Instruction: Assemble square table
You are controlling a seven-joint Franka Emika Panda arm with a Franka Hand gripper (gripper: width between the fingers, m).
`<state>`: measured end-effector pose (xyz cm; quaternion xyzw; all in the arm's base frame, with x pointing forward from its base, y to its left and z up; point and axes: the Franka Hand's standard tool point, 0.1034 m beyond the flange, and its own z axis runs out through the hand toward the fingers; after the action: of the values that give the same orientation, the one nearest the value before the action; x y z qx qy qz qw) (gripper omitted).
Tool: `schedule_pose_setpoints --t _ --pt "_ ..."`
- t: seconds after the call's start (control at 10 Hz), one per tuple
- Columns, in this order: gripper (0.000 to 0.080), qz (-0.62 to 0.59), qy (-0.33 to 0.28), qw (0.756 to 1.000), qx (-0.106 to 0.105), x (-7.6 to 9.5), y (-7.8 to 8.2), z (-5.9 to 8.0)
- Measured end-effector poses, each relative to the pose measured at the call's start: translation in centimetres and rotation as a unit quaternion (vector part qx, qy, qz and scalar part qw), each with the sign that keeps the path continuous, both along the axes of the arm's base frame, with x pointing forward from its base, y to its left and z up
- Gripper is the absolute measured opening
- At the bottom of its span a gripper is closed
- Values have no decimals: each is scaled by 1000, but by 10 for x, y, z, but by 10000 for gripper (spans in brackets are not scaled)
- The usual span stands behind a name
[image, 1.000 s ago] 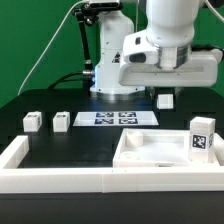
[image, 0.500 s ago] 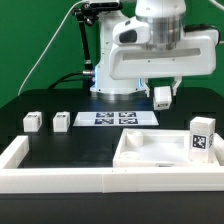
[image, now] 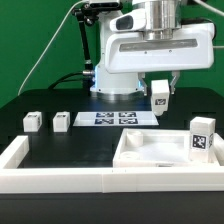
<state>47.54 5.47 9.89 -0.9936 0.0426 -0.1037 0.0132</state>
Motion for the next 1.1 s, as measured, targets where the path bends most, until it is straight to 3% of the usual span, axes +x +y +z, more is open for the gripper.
schedule_pose_setpoints --t 0.1,0.2,0.6,0.9,1.1 --pt "290 6 -36 999 -16 -9 -5 -10" --pt "290 10 -28 999 -17 -7 -9 -11" --pt "290 5 -21 1000 -3 44 -21 16" --pt "290 6 -25 1000 -6 41 -21 13" --pt "290 11 -28 1000 -11 49 -33 13"
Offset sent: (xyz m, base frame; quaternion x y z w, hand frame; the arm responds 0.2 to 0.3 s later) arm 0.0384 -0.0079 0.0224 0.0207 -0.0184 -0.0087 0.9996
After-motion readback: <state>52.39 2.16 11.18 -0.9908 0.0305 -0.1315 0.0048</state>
